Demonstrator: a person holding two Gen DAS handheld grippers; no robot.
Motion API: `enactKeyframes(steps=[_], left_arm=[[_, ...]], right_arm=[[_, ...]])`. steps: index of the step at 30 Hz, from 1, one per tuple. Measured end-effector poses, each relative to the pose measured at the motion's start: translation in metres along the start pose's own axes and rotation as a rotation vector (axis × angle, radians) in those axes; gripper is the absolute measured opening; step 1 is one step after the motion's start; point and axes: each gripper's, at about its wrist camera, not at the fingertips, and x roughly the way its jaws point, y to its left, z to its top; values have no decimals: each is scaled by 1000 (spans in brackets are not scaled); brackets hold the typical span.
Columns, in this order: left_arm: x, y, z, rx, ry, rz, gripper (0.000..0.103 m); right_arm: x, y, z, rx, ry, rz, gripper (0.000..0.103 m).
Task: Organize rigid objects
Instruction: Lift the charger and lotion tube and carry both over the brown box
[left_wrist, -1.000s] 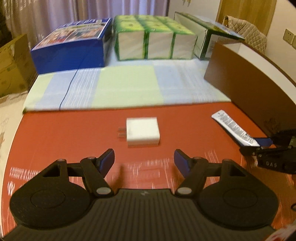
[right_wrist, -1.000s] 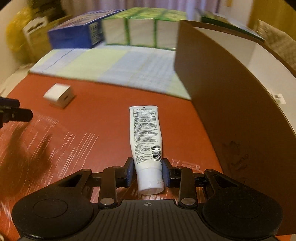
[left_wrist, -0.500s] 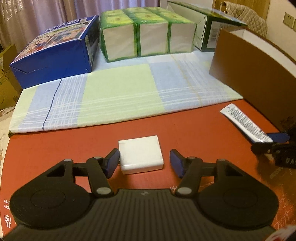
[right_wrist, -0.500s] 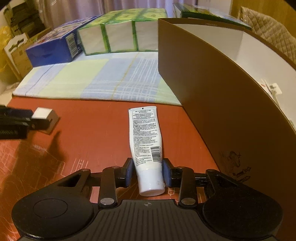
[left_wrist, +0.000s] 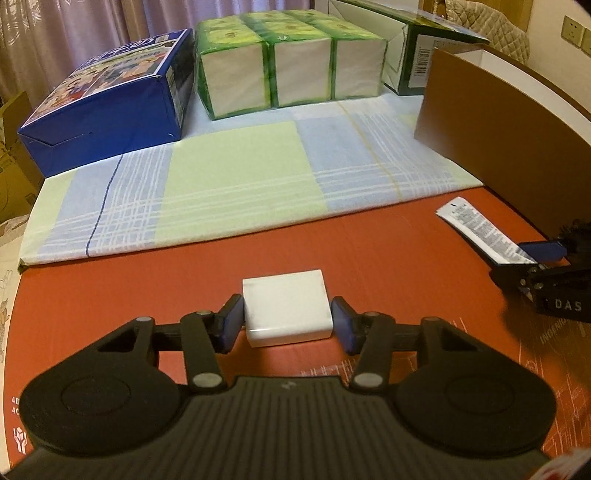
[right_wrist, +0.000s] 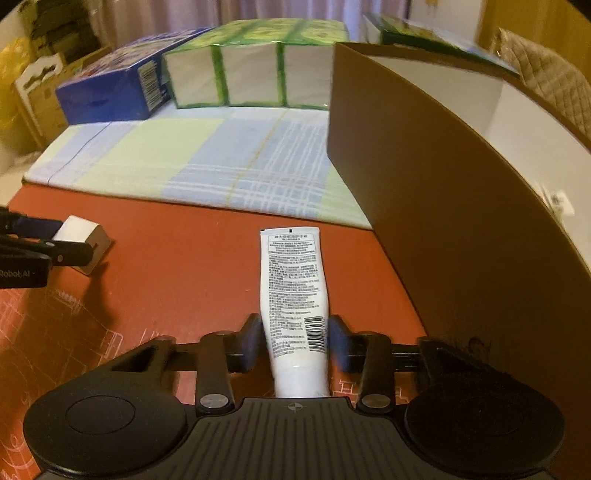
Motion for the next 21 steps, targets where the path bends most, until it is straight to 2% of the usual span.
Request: enactKeyframes(steps=[12,21], left_arm=[[-17,-11,-17,-6,26,-22,47],[-38,-26,-33,3,21,-26,47]], right_arm=[[-16,8,-17,-4,24,60,33],[-51,12,-27,1,-21,83,33]])
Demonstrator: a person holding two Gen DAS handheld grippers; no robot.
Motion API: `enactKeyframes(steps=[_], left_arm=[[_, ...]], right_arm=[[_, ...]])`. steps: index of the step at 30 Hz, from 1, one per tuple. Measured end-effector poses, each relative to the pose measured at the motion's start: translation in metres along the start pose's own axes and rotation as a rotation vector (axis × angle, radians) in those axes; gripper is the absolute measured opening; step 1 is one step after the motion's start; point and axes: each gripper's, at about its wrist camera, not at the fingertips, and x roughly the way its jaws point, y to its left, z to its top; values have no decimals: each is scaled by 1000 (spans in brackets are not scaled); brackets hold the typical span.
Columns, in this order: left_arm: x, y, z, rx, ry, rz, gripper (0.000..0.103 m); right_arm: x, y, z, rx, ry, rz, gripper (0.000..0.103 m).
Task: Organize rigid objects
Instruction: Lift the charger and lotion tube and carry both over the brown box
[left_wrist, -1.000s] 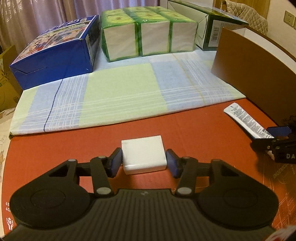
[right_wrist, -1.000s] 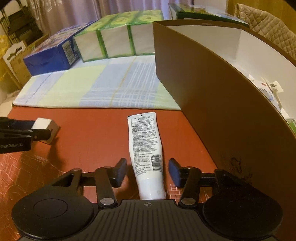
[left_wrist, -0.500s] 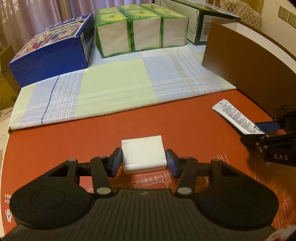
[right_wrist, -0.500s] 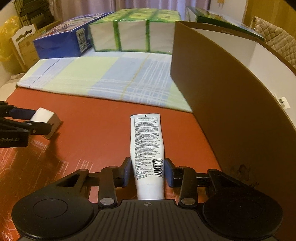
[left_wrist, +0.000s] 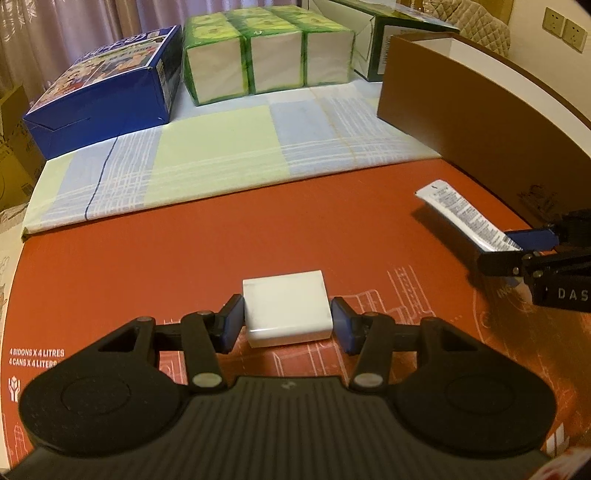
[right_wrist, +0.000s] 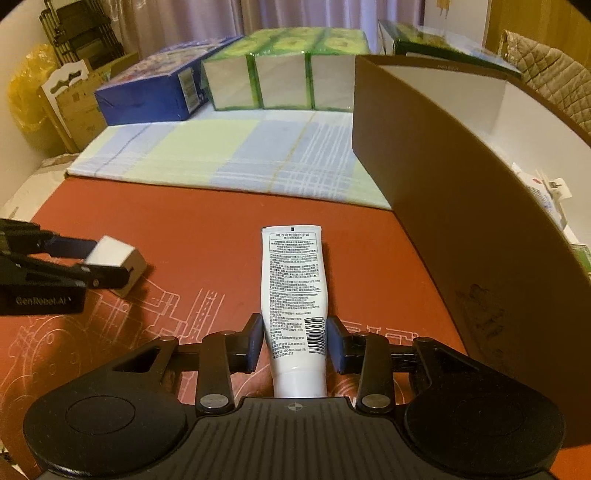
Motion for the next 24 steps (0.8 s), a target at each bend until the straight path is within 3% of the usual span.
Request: enactKeyframes(steps=[17,24], left_arm=[[-49,-24,-17,1,-58,-13,47],[-73,-36,-9,23,-100,-41,47]], right_arm=[[-52,4,-22,23,-59,13,33],[-75,3,-25,52,-87,32,33]])
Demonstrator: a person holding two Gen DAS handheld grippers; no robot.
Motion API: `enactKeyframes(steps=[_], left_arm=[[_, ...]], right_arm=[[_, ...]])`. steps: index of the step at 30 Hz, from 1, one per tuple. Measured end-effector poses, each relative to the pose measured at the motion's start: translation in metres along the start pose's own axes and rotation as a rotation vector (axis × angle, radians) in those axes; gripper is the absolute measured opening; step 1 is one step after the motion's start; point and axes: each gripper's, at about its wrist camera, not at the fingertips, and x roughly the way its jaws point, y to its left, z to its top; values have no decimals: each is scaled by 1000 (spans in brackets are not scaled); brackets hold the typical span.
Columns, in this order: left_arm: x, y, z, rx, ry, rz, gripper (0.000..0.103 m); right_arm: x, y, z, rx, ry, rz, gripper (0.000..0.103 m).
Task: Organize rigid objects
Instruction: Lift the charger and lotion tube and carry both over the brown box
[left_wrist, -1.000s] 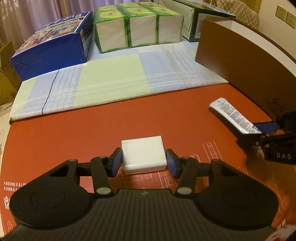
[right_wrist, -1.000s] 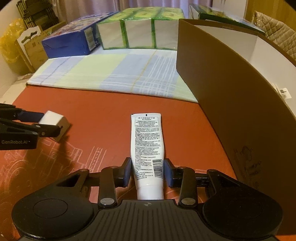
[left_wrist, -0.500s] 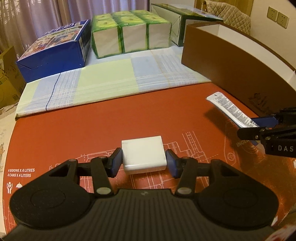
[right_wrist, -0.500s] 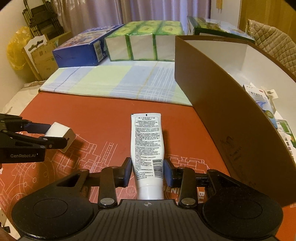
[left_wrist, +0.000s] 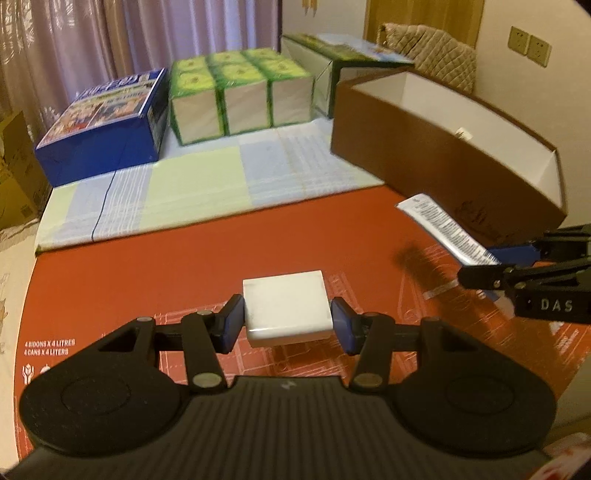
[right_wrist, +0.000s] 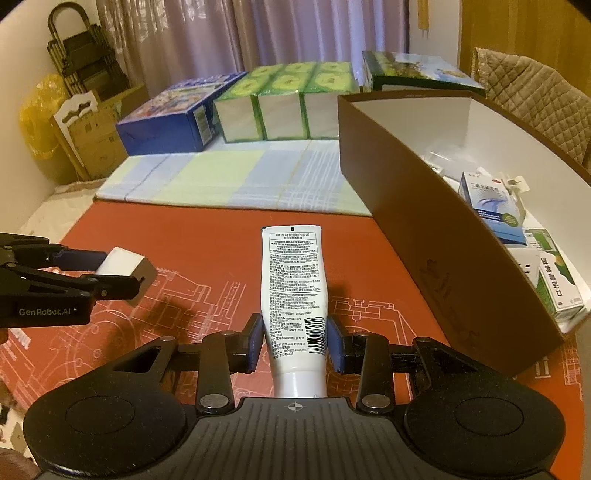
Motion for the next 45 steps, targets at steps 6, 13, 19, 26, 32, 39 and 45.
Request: enactKeyframes(steps=[6,13,19,26,32,39,45], left_arm=[[-17,-17,16,29,-38,-34,47],[-28,-43,42,71,-83,-89,47],[-27,-75,66,122,-120,-135,47],[-15,-119,100,181,-148,-189,47],[3,-153,130,212,-164,-232,47],[29,-187,156,241,-150,-250,47],[60,-204,168,252,-89,-254,47]], right_arm=[[-24,-1,4,16,-41,13,33],[-52,-16,8,62,-81,5,33],[-71,-37,15,93,-121,-26,33],[-90,-78,29,141,-160,-81,33],[-93,-119,44,165,-159,-131,33],[-84,-151,57,154,-128,-139,33],[-69,-170,67,129,-64,-133,33]])
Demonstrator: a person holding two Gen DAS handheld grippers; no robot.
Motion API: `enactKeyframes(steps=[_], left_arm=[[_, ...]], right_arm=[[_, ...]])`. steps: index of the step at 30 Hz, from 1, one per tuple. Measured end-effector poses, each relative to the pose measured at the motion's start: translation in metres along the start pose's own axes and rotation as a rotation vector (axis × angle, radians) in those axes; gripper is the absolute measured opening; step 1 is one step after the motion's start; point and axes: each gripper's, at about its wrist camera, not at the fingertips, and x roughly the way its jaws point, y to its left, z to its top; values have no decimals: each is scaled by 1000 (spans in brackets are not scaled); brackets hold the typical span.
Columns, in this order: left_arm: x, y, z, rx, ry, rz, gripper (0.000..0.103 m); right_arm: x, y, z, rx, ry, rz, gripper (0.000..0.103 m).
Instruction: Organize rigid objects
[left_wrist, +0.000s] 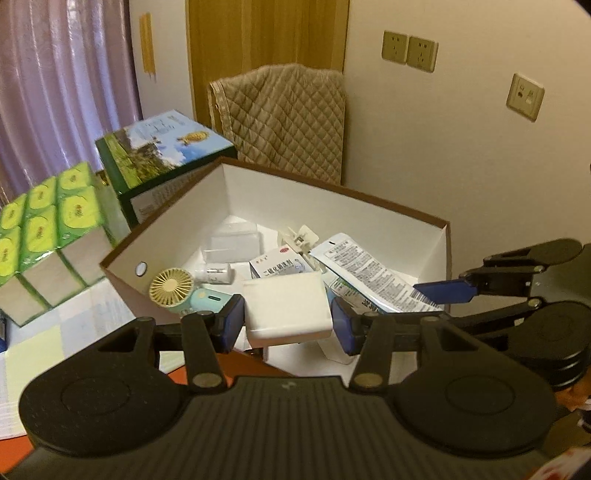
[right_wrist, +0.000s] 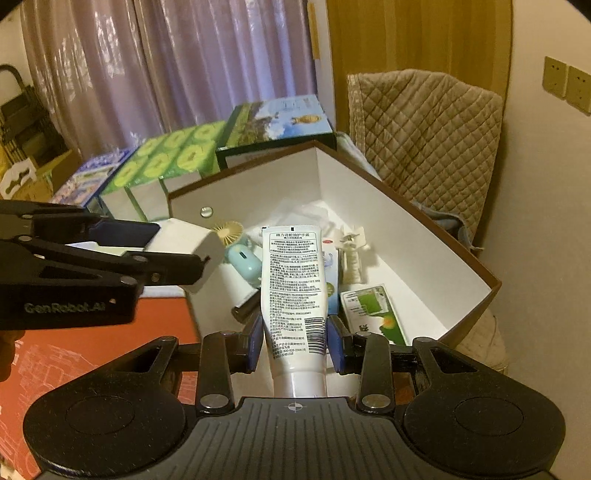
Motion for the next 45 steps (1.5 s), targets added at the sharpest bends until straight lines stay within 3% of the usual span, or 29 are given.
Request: enactKeyframes(steps=[22,25,33,45], left_arm=[[78,0,4,31,274,2,47],[79,0,4,39,283,1,44],[81,4,4,49,301,7,51],[80,0,2,62,298,5,52]], right_arm=[[56,-18,11,-83,201,39,33],[60,-18,11,-88,214,46,33],[67,-11,10,-132,265,61,35],[65,-10,9,-151,265,63,44]])
